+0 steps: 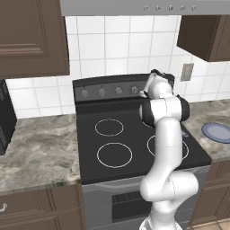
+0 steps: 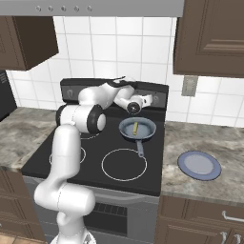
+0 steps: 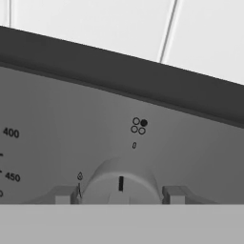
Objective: Pick up the butter stick and place it in the pan. Then turn on the burner for the pan.
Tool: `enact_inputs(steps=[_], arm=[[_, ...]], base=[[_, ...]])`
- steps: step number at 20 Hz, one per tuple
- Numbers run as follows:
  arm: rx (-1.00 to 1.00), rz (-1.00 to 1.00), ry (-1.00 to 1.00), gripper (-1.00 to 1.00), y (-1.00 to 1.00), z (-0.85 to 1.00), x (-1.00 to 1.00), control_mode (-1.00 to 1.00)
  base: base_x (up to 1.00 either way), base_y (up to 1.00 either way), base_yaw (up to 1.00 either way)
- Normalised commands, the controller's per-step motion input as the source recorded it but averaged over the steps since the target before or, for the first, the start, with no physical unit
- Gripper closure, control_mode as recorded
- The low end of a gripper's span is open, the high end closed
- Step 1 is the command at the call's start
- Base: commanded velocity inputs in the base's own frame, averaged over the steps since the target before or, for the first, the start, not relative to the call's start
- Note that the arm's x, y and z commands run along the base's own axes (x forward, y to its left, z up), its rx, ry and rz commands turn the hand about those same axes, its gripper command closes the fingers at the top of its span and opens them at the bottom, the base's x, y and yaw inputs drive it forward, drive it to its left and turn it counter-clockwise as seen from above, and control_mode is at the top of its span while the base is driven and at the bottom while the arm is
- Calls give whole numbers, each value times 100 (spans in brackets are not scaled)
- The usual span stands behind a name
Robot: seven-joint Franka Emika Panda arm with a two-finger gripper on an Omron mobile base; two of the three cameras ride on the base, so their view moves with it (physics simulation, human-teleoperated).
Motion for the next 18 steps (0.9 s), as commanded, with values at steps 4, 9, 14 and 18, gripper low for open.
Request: enact_inputs(steps=[4, 9, 14, 18], arm=[[-10, 9, -3, 100, -3, -8, 0, -100], [-11, 10, -3, 100, -8, -10, 0, -100], [-14, 12, -2, 100, -16, -11, 0, -100], [-20, 10, 0, 100, -7, -11, 0, -100]], base=[[0, 0, 0], [0, 0, 0], [0, 0, 0], [0, 0, 0]])
